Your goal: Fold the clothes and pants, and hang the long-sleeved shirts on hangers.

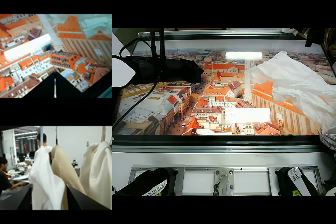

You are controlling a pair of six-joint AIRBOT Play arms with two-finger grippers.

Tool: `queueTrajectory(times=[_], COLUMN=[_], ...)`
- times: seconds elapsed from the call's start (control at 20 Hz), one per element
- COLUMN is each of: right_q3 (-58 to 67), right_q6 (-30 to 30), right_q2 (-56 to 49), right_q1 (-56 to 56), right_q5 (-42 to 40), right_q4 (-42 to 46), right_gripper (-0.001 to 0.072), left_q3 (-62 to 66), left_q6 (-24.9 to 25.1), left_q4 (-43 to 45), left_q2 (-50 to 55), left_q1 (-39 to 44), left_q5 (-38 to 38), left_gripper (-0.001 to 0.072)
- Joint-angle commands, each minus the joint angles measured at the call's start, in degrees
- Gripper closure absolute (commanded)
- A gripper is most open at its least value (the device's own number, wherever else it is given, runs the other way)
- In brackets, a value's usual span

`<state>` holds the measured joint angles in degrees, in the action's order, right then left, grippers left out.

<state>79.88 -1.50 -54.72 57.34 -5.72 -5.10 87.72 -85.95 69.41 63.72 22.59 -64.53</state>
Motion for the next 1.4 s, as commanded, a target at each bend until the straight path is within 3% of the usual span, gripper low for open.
queueTrajectory(times=[0.0,0.15,0.3,0.45,0.6,0.7,1.05,1.35], right_q3=[0.0,0.0,0.0,0.0,0.0,0.0,-1.1,-9.3], right_q6=[0.1,0.1,0.9,9.9,17.4,22.0,42.0,43.4], right_q2=[1.6,4.2,6.5,6.3,2.7,0.2,-0.6,-0.9], right_q1=[0.0,0.0,0.0,-0.1,-0.7,-4.1,-36.2,-61.9], right_q5=[0.3,5.5,18.1,37.7,63.2,73.5,80.8,79.1], right_q4=[-0.1,-1.1,-1.1,-1.1,-1.0,1.1,40.7,45.4], right_gripper=[0.0249,0.0249,0.0249,0.025,0.0277,0.0278,0.0281,0.028], left_q3=[0.0,0.0,0.0,0.0,0.0,-0.1,-6.6,-9.6], left_q6=[0.1,0.1,0.1,0.1,0.1,0.1,-1.0,-1.5], left_q4=[0.0,0.0,0.0,0.0,0.1,0.1,-0.1,-0.5], left_q2=[0.0,0.0,0.0,0.0,0.0,0.0,0.0,0.0], left_q1=[0.0,0.0,0.0,0.0,0.0,0.0,0.0,0.0], left_q5=[0.0,0.0,0.0,0.0,0.0,0.0,1.0,1.9], left_gripper=[0.0693,0.0693,0.0693,0.0693,0.0693,0.0693,0.0693,0.0693])
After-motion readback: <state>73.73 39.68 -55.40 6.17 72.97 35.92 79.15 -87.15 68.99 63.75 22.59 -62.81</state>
